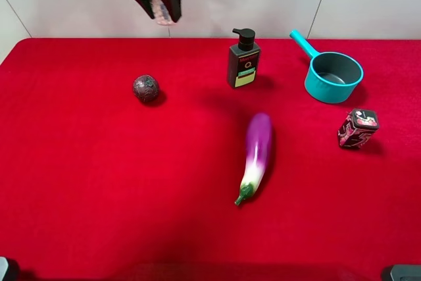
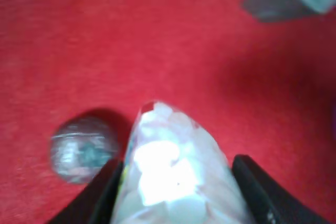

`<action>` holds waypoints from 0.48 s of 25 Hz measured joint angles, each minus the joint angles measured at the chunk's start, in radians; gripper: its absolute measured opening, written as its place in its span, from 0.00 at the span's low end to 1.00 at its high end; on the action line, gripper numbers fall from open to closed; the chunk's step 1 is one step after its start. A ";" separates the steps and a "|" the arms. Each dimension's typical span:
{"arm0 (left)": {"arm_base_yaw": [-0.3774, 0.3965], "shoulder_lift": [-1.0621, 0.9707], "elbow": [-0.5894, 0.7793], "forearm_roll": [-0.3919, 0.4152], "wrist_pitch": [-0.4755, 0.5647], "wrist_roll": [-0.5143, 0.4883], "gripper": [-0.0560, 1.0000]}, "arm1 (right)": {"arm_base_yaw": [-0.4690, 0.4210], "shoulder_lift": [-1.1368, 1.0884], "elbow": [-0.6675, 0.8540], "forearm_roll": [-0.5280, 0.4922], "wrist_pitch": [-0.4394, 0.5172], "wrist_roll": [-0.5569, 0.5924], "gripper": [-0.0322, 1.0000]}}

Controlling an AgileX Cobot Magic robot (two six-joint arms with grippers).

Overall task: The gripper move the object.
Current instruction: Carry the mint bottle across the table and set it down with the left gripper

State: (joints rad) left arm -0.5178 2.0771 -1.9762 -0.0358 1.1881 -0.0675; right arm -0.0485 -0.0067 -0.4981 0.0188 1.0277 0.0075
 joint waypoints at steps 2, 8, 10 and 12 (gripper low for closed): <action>-0.041 -0.002 0.000 0.000 0.000 -0.003 0.47 | 0.000 0.000 0.000 0.000 0.000 0.000 0.70; -0.157 -0.029 0.061 0.001 0.000 -0.008 0.47 | 0.000 0.000 0.000 0.000 0.000 0.000 0.70; -0.190 -0.044 0.095 0.015 0.000 -0.013 0.47 | 0.000 0.000 0.000 0.000 0.000 0.000 0.70; -0.225 -0.057 0.124 0.036 0.000 -0.020 0.47 | 0.000 0.000 0.000 0.000 0.000 0.000 0.70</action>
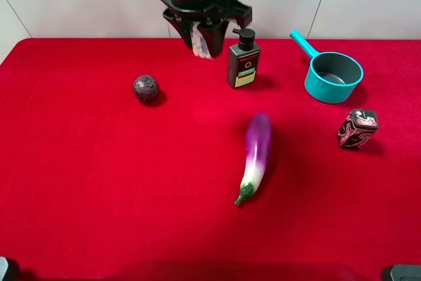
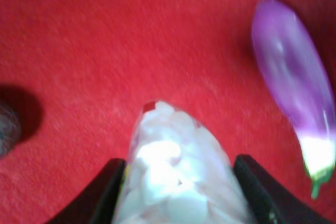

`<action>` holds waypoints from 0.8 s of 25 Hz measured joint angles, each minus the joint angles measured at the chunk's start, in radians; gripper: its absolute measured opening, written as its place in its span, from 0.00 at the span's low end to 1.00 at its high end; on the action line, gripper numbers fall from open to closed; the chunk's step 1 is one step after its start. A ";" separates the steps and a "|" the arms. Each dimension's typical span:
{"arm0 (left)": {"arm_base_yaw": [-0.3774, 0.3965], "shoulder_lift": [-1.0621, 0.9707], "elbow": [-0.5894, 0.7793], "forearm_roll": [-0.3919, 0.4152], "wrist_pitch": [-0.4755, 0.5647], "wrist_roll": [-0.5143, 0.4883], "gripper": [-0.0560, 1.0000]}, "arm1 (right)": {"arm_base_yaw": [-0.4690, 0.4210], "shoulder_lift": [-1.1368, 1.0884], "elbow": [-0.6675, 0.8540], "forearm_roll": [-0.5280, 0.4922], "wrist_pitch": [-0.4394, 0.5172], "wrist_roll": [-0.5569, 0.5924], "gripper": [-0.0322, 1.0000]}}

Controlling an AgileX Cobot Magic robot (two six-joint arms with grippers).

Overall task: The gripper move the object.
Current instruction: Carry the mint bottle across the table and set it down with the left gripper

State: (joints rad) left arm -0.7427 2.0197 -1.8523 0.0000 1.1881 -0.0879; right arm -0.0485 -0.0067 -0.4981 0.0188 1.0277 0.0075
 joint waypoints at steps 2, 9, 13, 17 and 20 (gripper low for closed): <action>-0.032 -0.017 0.027 0.011 -0.001 -0.007 0.47 | 0.000 0.000 0.000 0.000 0.000 0.000 0.70; -0.132 -0.049 0.127 0.028 -0.002 -0.037 0.47 | 0.000 0.000 0.000 0.000 0.000 0.000 0.70; -0.185 -0.049 0.171 0.073 -0.002 -0.059 0.47 | 0.000 0.000 0.000 0.000 0.000 0.000 0.70; -0.222 -0.049 0.195 0.081 -0.002 -0.079 0.47 | 0.000 0.000 0.000 0.000 0.000 0.000 0.70; -0.231 -0.049 0.215 0.081 -0.007 -0.105 0.47 | 0.000 0.000 0.000 0.000 0.000 0.000 0.70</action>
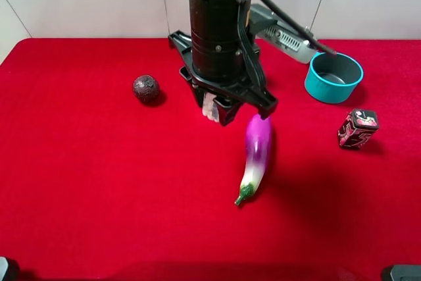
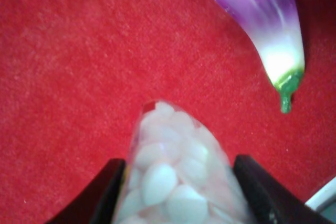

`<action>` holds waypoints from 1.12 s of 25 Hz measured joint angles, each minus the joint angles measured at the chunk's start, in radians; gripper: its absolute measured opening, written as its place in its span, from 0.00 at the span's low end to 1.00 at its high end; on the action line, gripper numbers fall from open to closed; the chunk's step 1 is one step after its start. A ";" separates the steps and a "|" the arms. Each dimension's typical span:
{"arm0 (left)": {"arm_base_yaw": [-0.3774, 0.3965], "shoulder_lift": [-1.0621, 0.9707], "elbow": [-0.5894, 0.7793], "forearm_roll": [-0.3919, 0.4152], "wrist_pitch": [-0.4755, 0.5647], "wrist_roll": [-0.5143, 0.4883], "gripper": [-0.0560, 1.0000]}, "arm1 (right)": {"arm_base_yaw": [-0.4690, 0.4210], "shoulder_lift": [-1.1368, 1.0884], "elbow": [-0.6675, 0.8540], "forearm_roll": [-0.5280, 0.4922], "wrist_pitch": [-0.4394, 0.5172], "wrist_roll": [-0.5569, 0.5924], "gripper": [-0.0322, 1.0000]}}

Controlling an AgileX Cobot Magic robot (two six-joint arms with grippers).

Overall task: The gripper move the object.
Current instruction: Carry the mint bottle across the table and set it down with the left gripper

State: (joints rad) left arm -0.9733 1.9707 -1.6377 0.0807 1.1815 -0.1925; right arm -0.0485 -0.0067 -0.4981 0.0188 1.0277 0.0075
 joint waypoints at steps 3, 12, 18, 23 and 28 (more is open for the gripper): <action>0.000 0.000 0.039 0.002 -0.037 -0.014 0.47 | 0.000 0.000 0.000 0.000 0.000 0.000 0.70; 0.000 0.001 0.220 0.012 -0.300 -0.019 0.47 | 0.000 0.000 0.000 0.000 0.000 0.000 0.70; -0.003 0.054 0.259 0.025 -0.393 -0.028 0.47 | 0.000 0.000 0.000 0.000 0.000 0.000 0.70; -0.003 0.092 0.261 0.029 -0.436 -0.031 0.47 | 0.000 0.000 0.000 0.000 0.000 0.000 0.70; -0.003 0.117 0.263 0.045 -0.457 -0.033 0.47 | 0.000 0.000 0.000 0.000 0.000 0.000 0.70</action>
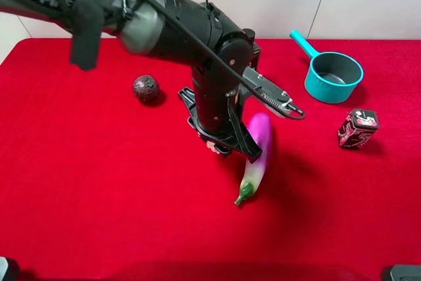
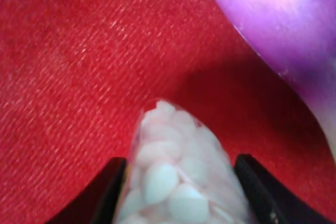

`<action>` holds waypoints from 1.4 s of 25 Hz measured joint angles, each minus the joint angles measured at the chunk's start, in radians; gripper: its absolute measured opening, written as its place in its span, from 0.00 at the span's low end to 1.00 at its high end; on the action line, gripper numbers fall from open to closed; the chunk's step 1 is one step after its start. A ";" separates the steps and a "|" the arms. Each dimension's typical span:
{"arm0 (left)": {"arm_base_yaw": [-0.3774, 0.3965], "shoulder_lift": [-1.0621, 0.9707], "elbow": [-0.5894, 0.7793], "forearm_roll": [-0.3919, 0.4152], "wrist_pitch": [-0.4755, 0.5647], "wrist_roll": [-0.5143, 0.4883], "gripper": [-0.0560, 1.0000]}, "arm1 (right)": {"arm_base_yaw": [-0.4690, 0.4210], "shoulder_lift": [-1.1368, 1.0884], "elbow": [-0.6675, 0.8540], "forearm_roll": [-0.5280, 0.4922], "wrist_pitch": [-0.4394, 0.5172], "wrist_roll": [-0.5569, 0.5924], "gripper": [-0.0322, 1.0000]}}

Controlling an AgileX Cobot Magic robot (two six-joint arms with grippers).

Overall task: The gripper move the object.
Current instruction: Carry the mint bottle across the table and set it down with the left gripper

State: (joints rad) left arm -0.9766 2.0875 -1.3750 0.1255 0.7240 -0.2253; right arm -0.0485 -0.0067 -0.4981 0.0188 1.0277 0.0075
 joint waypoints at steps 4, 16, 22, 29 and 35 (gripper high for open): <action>0.000 0.013 0.005 0.008 -0.043 -0.002 0.47 | 0.000 0.000 0.000 0.000 0.000 0.000 0.70; 0.000 0.014 0.031 0.018 -0.059 -0.011 0.47 | 0.000 0.000 0.000 0.001 0.000 0.000 0.70; 0.000 0.014 0.031 0.051 -0.031 -0.011 0.47 | 0.000 0.000 0.000 0.001 0.000 0.000 0.70; 0.000 0.014 0.031 0.069 -0.031 -0.011 0.54 | 0.000 0.000 0.000 0.001 0.000 0.000 0.70; 0.000 0.014 0.031 0.072 -0.031 -0.011 0.68 | 0.000 0.000 0.000 0.001 0.000 0.000 0.70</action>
State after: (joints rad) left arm -0.9766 2.1015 -1.3437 0.1971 0.6929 -0.2368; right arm -0.0485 -0.0067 -0.4981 0.0197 1.0277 0.0075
